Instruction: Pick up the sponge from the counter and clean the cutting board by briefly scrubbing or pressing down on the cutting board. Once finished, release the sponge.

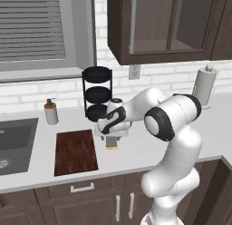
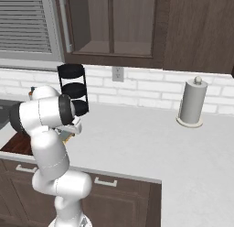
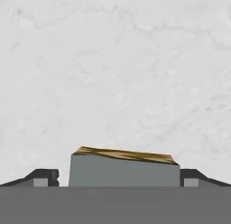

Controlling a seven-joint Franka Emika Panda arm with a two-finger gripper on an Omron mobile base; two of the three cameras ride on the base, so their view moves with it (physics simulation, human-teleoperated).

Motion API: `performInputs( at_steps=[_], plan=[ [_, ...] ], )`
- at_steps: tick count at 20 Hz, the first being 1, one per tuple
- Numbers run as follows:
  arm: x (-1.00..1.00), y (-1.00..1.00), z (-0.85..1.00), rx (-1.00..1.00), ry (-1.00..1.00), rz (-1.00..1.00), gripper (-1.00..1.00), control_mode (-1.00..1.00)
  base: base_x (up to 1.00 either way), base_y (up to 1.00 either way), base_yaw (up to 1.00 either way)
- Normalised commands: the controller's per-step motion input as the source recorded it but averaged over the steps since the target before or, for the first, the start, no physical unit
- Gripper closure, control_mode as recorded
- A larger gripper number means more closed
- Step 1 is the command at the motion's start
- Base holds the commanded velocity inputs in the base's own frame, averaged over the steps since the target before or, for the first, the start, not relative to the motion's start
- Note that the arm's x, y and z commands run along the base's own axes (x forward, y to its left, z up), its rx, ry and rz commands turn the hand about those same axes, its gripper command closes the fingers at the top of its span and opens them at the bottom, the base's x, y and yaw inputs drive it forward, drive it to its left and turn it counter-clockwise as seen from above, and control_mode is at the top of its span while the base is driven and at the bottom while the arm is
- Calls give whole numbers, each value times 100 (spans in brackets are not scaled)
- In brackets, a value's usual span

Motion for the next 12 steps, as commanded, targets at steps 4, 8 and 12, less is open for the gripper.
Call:
performInputs(
  at_steps=[4,8,12],
  plan=[
    [1,5,-39,0,1,0,-100,-100,0,0,0],
    [-1,12,-66,0,10,0,100,-100,0,0,0],
    [-13,18,-44,1,6,-1,100,-100,0,0,0]
  ],
)
